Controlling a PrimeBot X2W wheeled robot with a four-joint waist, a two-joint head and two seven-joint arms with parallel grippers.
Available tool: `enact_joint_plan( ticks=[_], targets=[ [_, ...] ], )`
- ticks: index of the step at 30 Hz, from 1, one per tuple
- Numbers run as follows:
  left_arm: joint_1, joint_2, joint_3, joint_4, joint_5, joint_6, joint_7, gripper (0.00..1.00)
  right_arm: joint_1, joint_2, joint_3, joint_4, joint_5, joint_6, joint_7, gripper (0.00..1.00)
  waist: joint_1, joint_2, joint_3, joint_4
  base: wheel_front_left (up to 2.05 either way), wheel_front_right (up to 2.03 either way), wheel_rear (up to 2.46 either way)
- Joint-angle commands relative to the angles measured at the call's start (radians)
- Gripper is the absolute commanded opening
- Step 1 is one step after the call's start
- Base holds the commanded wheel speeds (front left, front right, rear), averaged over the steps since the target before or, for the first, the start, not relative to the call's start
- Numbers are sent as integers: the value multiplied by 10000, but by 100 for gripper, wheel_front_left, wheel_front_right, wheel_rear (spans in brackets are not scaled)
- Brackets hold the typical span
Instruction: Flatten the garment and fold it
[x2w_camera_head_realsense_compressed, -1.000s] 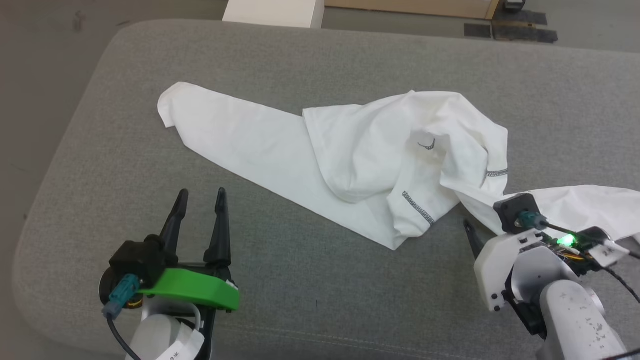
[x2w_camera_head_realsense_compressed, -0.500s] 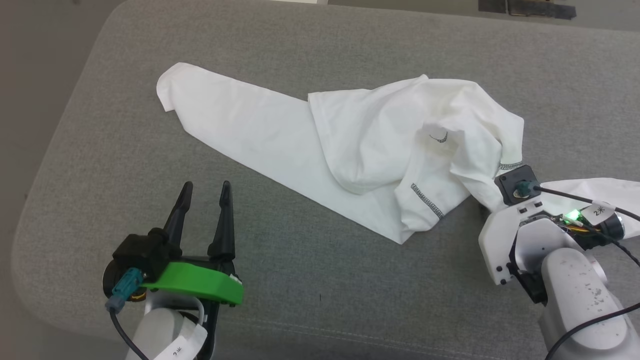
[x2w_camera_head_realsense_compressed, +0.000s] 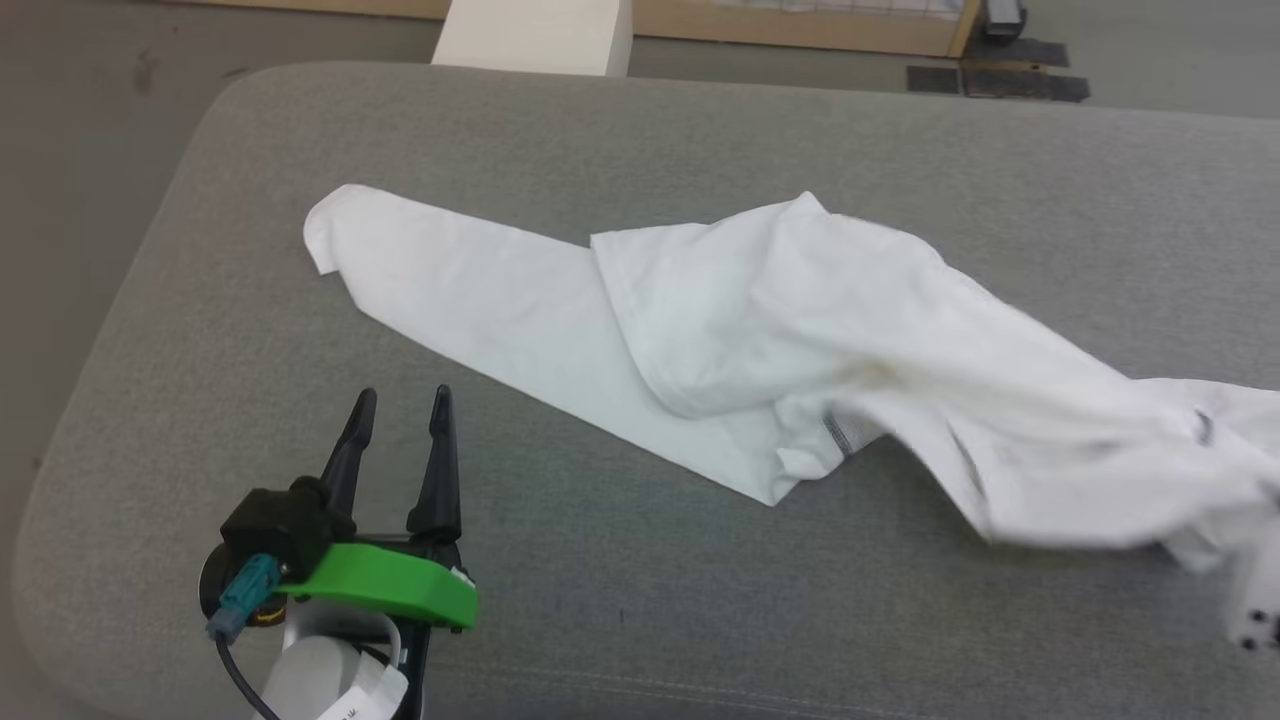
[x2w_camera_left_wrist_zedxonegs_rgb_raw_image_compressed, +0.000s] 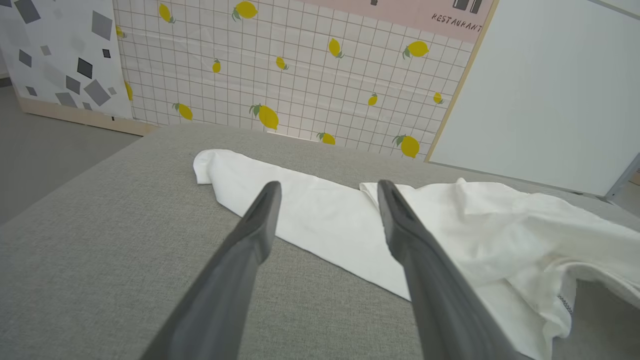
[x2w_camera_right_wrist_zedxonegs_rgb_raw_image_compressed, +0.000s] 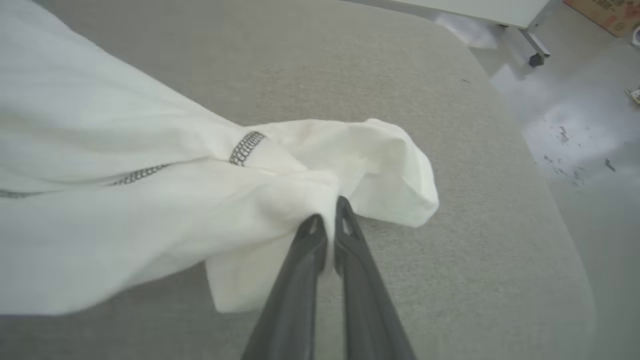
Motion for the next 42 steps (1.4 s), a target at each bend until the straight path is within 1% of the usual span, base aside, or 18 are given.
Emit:
enact_joint_plan(
  ticks=[1,5,7,8,9,12,14,19,21,23,26,27,30,33,37,42],
  targets=[
    [103,-24,13,-1,121,30,-38,100,130,54,-226,-104,-87,-19,40,0,0,0,-172,-214,0,0,0],
    [125,-24,33,16,169,10,-38,100,334,42,-1081,161,-370,-19,195,0,0,0,-249,-365,0,0,0],
    [133,-24,23,29,176,1,-38,100,342,42,-1229,430,-488,-19,373,0,0,0,-289,-380,0,0,0],
    [135,-24,7,43,177,-4,-38,100,329,61,-1201,472,-461,-19,382,48,0,0,-315,-368,0,0,0],
    [140,-24,-22,67,181,-11,-38,100,338,95,-1069,474,-336,-19,384,100,0,0,-359,-340,0,0,0],
    [172,-24,-59,76,176,-25,-38,100,496,171,-539,26,192,-19,282,100,0,0,-425,-277,0,0,0],
    [211,-24,-88,73,170,-33,-38,100,733,163,64,-650,492,-19,136,100,0,0,-464,-211,0,0,0],
    [267,-24,-140,24,147,-48,-38,100,1266,-127,2411,-2749,1351,-19,-344,100,0,0,-419,-39,0,0,0],
    [224,-24,-155,-9,141,-53,-38,100,1262,-396,3301,-3260,1491,-19,-548,100,0,0,-310,24,0,0,0],
    [154,-24,-156,-41,134,-56,-38,100,1079,-683,4222,-3417,1573,-19,-878,100,0,0,-186,86,0,0,0],
    [19,-24,-204,-97,120,-61,-38,100,678,-1119,5581,-2912,1485,-19,-1080,100,0,0,35,210,0,0,0],
    [-38,-24,-234,-112,114,-63,-38,100,466,-1217,6023,-2560,1466,-19,-1141,100,0,0,110,264,0,0,0],
    [-187,-24,-330,-141,68,-65,-38,100,-160,-1401,6916,-1498,1298,-19,-1182,100,0,0,333,424,0,0,0],
    [-359,-24,-459,-154,6,-65,-38,100,-900,-1461,7537,-386,1137,-19,-1167,100,0,0,564,623,0,0,0],
    [-564,-24,-578,-153,-85,-34,-38,100,-1759,-1508,8083,863,1015,-19,-1011,100,0,0,839,868,0,0,0],
    [-690,-24,-703,-145,-203,30,-38,100,-2587,-1593,8565,1998,868,-19,-842,100,0,0,1097,1117,0,0,0]
  ],
)
